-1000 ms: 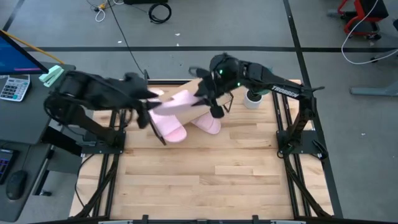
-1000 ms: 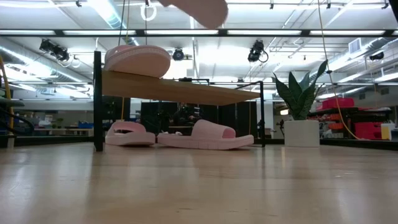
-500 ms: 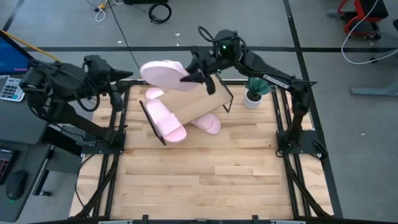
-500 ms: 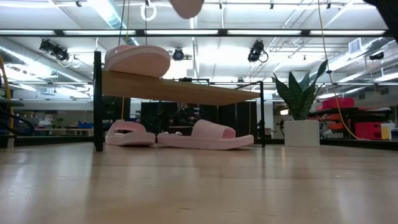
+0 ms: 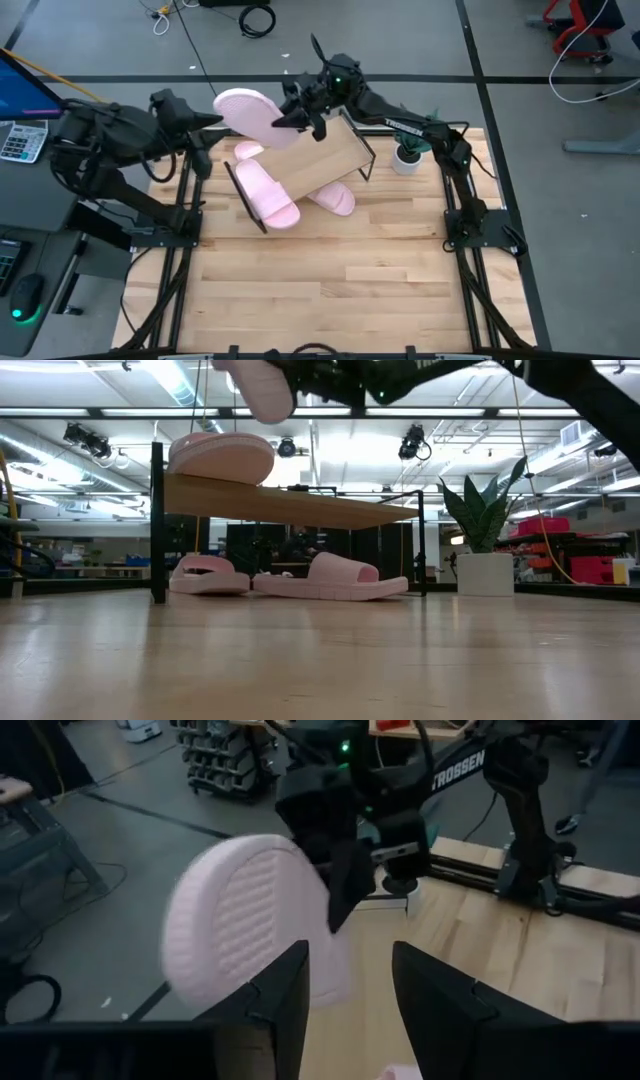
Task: Pick and place slides into the shelf
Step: Put the pink slipper on the shelf
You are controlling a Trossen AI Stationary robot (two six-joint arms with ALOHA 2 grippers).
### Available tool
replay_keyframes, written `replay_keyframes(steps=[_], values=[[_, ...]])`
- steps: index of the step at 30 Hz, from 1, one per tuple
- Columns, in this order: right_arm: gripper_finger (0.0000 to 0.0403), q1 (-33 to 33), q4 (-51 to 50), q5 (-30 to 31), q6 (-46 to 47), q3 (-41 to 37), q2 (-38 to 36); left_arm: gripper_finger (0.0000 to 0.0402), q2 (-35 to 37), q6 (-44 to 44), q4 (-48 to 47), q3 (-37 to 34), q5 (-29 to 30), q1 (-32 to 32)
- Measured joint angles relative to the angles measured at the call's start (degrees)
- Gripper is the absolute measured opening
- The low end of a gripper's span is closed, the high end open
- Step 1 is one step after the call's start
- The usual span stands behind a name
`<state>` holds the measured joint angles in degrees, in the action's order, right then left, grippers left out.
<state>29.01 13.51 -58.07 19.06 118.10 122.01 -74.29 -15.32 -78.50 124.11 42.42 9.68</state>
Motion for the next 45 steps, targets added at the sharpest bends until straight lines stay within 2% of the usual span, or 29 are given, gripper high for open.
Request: replay_keyframes(steps=[7, 16, 22, 27, 31, 37, 41, 45], values=[[0.008, 1.9, 8.8, -5.0, 3.6, 0.0, 0.4, 0.013, -1.8, -4.4, 4.8, 0.0, 0.1, -1.4], [0.008, 5.3, 10.4, -10.2, -8.6, 0.1, -4.5, 0.0115, -7.6, -11.2, 9.2, 0.0, 0.0, -2.1], [0.008, 8.7, 10.1, -13.6, -7.3, 0.1, -6.4, 0.0121, -9.5, -17.2, 9.0, 0.0, 0.0, -1.8], [0.008, 10.0, 10.3, -17.6, -4.1, 0.1, -7.1, 0.0123, -9.3, -17.0, 11.9, 0.0, 5.9, -1.9], [0.008, 9.8, 9.8, -18.6, -4.0, 0.1, -7.1, 0.0141, -9.3, -13.1, 14.3, 0.0, 8.6, -2.7], [0.008, 10.7, 9.6, -18.4, -4.1, 0.1, -7.1, 0.0194, -10.1, -5.3, 15.2, 0.0, 11.0, -3.2], [0.008, 11.3, 8.9, -18.4, -4.0, 0.1, -7.1, 0.0224, -10.0, -3.2, 15.4, 0.0, 14.9, -3.8], [0.008, 11.5, 8.8, -18.1, -4.1, 0.1, -7.1, 0.0238, -9.5, -2.8, 16.4, 0.0, 15.4, -5.5]])
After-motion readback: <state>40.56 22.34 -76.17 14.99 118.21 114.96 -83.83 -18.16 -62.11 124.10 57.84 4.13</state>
